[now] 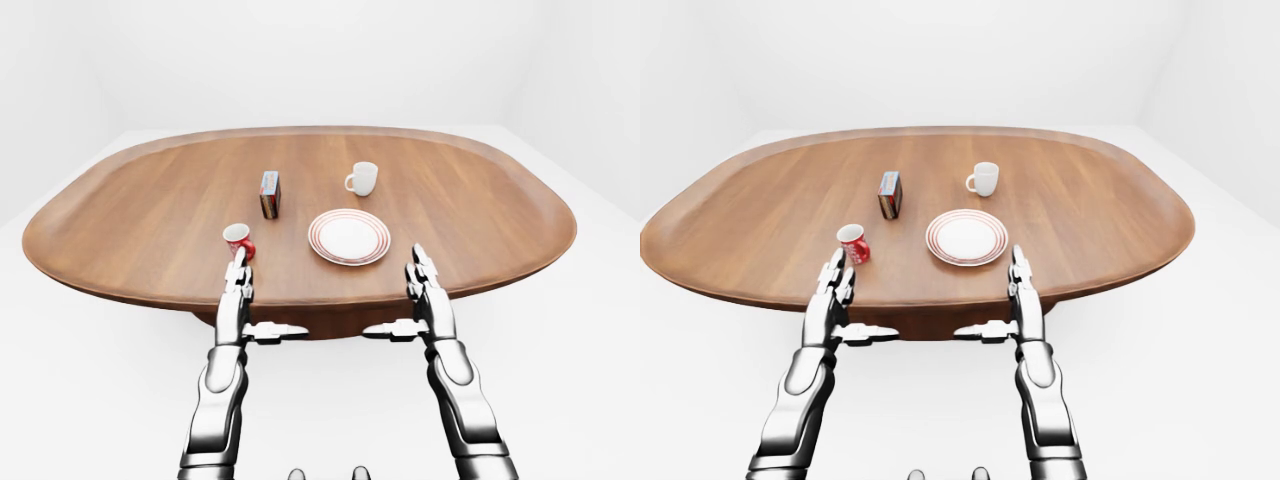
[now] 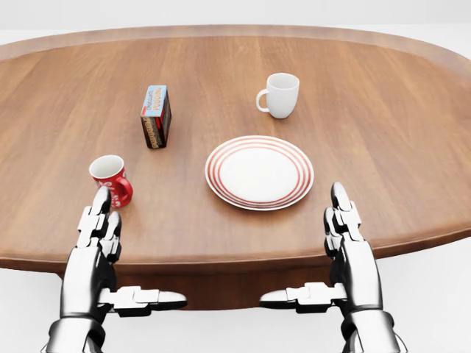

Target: Pick up the red mug and put it on the plate

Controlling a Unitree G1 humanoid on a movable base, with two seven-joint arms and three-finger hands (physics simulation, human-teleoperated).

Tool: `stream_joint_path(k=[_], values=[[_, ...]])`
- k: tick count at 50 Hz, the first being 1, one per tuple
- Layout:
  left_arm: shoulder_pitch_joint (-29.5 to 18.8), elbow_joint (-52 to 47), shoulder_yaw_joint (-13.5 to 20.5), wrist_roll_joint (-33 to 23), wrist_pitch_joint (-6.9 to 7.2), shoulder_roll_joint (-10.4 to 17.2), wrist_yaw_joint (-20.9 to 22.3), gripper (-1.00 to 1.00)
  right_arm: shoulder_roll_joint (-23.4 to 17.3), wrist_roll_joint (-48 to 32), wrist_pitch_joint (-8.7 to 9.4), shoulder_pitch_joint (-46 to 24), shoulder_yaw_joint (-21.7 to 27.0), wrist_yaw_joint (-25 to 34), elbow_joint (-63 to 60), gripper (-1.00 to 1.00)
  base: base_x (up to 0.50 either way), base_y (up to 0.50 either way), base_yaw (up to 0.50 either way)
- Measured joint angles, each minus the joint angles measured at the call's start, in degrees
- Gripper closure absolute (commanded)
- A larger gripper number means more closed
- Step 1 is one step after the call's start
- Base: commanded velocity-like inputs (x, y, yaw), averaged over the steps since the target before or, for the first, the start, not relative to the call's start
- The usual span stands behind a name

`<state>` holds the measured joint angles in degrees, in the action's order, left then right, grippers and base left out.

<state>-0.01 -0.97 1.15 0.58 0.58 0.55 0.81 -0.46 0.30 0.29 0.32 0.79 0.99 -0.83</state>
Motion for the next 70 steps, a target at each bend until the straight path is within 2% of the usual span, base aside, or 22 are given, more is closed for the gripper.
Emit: stream_joint_path(k=[14,17,20,22,26,33,43,49,58,70], values=[[0.1,-1.5,1.5,0.6,0.76,0.7,0.9,-1.00,-0.5,-0.2,1.17,0.8,0.8,1.4,-2.8,-1.00,0.00,0.00,0.00],[0.1,-2.9,1.9,0.8,1.67,0.9,1.0,-1.00,-0.6,-0.3,2.30,0.8,1.1,1.4,-4.9,-1.00,0.00,0.00,0.00],[-0.1,-5.4,3.0,1.4,3.40,1.2,0.8,-1.00,-1.0,-0.5,4.62,0.5,2.0,1.2,-8.4,-1.00,0.00,0.00,0.00],[-0.3,-7.2,3.9,1.8,4.42,1.6,0.6,-1.00,-1.3,-0.4,4.71,0.2,2.9,1.1,-10.8,-1.00,0.00,0.00,0.00],[-1.2,-10.8,7.0,3.0,4.42,2.9,-0.2,-1.00,-2.4,0.3,4.71,-0.8,5.8,0.9,-15.7,-1.00,0.00,0.00,0.00],[-3.2,-14.4,14.7,6.9,4.42,6.6,-1.2,-1.00,-5.9,3.3,4.71,-2.6,13.7,1.4,-20.9,-1.00,0.00,0.00,0.00],[-4.0,-14.4,26.0,16.6,4.42,11.9,-2.9,-1.00,-11.9,11.0,4.71,-4.4,26.2,0.5,-24.6,-1.00,0.00,0.00,0.00],[-3.8,-13.5,31.1,21.3,4.42,14.4,-5.1,-1.00,-15.0,15.0,4.71,-4.7,31.9,-0.2,-24.9,-1.00,0.00,0.00,0.00],[-3.5,-12.0,34.4,25.1,4.42,16.4,-7.3,-1.00,-17.6,17.9,4.71,-4.8,35.9,-0.8,-24.4,-1.00,0.00,0.00,0.00],[-3.3,-11.7,35.8,27.0,4.42,17.4,-8.5,-1.00,-18.8,17.2,4.71,-4.8,37.1,-0.5,-23.1,-1.00,0.25,0.00,0.00]])
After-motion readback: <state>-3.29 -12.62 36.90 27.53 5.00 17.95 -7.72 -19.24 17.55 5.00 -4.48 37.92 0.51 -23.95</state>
